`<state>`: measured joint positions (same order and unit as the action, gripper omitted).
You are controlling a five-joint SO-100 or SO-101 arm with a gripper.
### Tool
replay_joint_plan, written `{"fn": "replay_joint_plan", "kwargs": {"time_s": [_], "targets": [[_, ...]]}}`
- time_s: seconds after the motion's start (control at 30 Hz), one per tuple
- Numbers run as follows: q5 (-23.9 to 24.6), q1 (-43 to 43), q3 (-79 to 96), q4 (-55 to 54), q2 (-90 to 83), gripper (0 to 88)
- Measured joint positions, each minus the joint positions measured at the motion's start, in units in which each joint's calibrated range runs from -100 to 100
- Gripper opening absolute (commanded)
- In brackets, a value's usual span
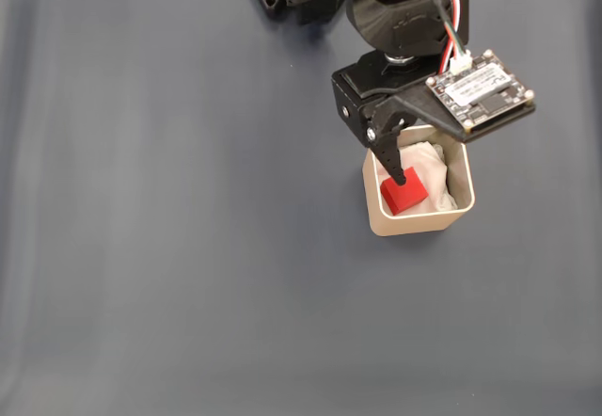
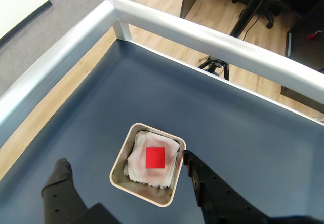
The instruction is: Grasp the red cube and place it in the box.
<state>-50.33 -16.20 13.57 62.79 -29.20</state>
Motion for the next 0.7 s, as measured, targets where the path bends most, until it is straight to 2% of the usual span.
{"fn": "replay_joint_plan", "kwargs": {"time_s": [0.23,0.37,0.47,0.63,0.7], "targets": [[0.00,0.00,0.00,-0.32,0.00,50.5],[0.00,0.00,0.00,-0.32,0.00,46.4],[0.00,0.00,0.00,-0.32,0.00,33.3],[0.24,0.90,0.46,-0.32,-1.07,3.2],[0.54,1.50,1.00,-0.32,-1.25,0.2]]}}
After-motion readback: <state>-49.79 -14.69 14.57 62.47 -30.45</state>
